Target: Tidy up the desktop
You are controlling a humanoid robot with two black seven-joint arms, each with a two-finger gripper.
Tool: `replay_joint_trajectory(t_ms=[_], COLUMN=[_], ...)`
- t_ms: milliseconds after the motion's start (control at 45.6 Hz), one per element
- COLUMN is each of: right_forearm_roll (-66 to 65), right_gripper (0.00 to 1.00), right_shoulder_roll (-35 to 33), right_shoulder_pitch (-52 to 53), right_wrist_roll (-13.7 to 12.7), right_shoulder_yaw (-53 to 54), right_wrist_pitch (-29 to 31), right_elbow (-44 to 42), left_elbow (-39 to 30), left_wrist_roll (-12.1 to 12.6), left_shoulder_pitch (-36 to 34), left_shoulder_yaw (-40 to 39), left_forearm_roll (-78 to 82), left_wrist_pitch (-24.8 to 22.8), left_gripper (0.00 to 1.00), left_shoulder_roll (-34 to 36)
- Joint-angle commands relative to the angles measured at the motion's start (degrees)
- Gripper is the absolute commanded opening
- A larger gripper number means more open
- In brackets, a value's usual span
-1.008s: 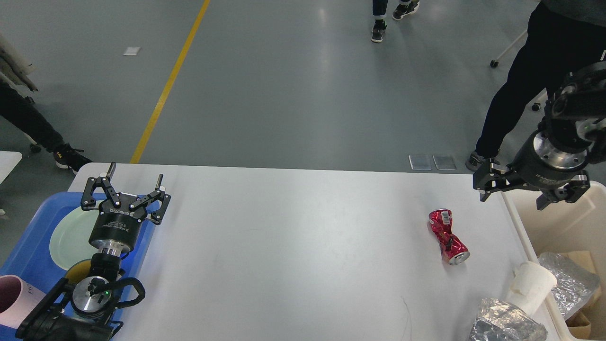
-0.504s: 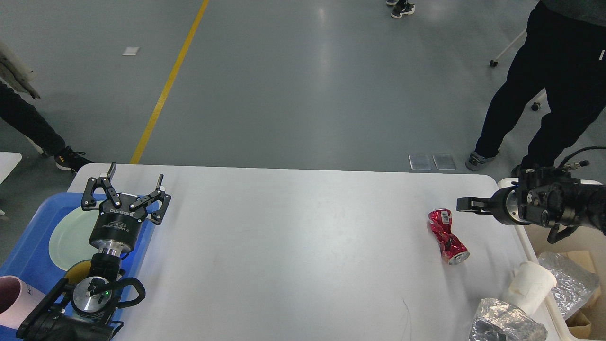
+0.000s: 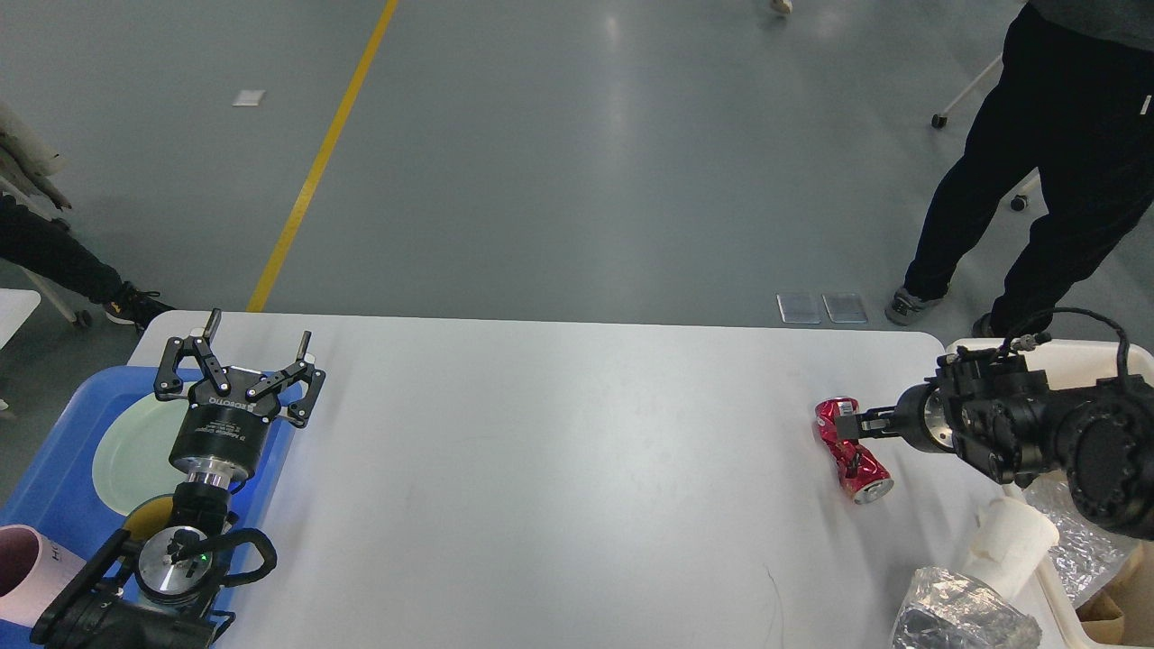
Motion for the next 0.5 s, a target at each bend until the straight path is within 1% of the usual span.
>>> replay_joint_trajectory(t_ms=[0, 88, 175, 351, 460, 482], right_forearm_roll=[1.3, 3.9, 5.6, 6.3, 6.4, 6.4], right_gripper=[0.93, 0.94, 0.94, 0.93, 0.92, 0.91], right_shoulder_roll=[1.5, 2.4, 3.1, 3.4, 3.9, 4.1], right_shoulder_pitch=[-2.1, -3.7, -4.9, -5.2, -5.9, -6.2], right_wrist_roll=[0.0, -0.3, -1.5, -1.9, -3.5, -4.3], right_shoulder_yaw=[0.3, 0.5, 0.5, 2.8, 3.2, 3.3], right_wrist_pitch=[-0.1, -0.1, -0.1, -1.0, -1.3, -1.5], right_elbow=[-1.1, -3.0, -4.4, -4.5, -4.8, -4.8], left_elbow=[0.0, 0.0, 0.0, 0.0, 0.0, 0.0], left_wrist_roll=[0.0, 0.0, 0.0, 0.0, 0.0, 0.0], left_shoulder_pitch=[0.0, 0.0, 0.0, 0.0, 0.0, 0.0], left_shoulder_yaw=[0.0, 0.0, 0.0, 0.0, 0.0, 0.0], left_forearm_roll=[0.0, 0.0, 0.0, 0.1, 0.0, 0.0], left_wrist_pitch=[0.0, 0.0, 0.0, 0.0, 0.0, 0.0], left_gripper=[0.97, 0.97, 0.97, 0.97, 0.97, 0.97], left_shoulder_roll=[0.0, 0.0, 0.0, 0.0, 0.0, 0.0])
